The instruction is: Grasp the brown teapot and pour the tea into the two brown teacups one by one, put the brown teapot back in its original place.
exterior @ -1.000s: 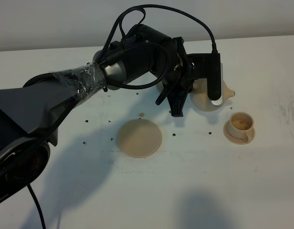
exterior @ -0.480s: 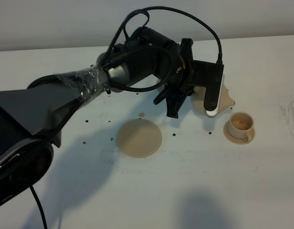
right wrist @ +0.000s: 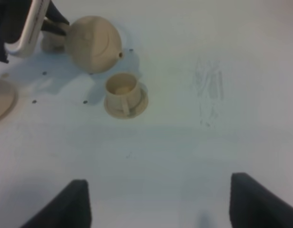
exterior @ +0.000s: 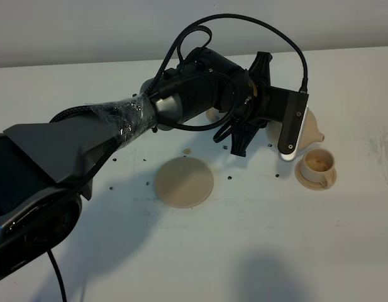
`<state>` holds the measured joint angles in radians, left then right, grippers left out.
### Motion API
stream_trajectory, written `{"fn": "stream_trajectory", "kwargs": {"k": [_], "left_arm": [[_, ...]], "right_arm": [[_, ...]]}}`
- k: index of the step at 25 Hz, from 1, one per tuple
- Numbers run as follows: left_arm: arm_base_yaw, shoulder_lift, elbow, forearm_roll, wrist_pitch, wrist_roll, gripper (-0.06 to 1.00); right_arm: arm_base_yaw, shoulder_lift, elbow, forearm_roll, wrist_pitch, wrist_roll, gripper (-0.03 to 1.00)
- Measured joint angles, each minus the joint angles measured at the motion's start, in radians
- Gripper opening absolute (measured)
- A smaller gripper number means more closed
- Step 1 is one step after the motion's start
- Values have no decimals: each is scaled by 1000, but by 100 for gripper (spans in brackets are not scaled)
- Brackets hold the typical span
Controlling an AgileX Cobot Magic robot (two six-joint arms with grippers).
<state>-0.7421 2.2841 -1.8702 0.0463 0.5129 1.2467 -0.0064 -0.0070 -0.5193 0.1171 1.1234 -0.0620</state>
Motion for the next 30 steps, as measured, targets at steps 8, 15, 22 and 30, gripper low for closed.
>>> {"fn": "stream_trajectory", "kwargs": {"k": [8, 15, 22, 30], "left_arm": [[-13, 0, 0, 2, 0, 126, 9], [-13, 0, 0, 41, 0, 176, 9], [-13, 0, 0, 80, -6, 178, 9], [-18, 0, 0, 105, -40, 177, 9]], "right_arm": [[0, 0, 0, 0, 0, 0, 59], [0, 0, 0, 0, 0, 0, 59], [0, 0, 0, 0, 0, 0, 59], [0, 0, 0, 0, 0, 0, 59]]}}
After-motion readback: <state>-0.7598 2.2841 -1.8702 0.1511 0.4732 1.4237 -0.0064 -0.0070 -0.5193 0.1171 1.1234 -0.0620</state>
